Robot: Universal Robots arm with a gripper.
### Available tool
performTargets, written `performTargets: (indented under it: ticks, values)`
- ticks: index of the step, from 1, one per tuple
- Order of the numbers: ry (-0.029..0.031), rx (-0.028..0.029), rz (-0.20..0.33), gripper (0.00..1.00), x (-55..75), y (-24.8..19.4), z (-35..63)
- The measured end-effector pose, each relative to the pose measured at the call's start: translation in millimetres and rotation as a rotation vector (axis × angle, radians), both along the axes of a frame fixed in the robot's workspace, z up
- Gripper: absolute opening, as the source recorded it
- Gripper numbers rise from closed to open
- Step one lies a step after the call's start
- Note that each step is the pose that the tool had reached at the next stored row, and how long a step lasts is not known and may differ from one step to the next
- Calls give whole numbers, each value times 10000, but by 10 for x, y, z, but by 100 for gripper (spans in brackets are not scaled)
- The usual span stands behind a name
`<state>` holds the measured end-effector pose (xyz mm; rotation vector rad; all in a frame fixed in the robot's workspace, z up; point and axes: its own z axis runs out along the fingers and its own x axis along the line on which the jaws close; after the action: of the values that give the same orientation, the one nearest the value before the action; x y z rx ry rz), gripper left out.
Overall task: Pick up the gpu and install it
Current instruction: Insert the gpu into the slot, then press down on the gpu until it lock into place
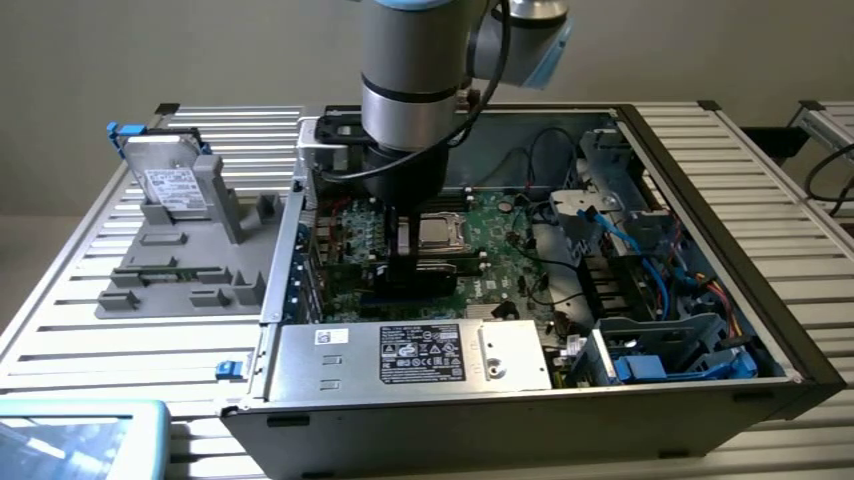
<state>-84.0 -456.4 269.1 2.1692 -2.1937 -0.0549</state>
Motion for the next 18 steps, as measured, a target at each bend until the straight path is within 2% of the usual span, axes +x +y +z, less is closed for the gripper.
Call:
performTargets:
  ticks: [8,18]
  values:
    - [-8,-7,0,42,0,0,325]
    - [-9,-7,1,42,0,0,326]
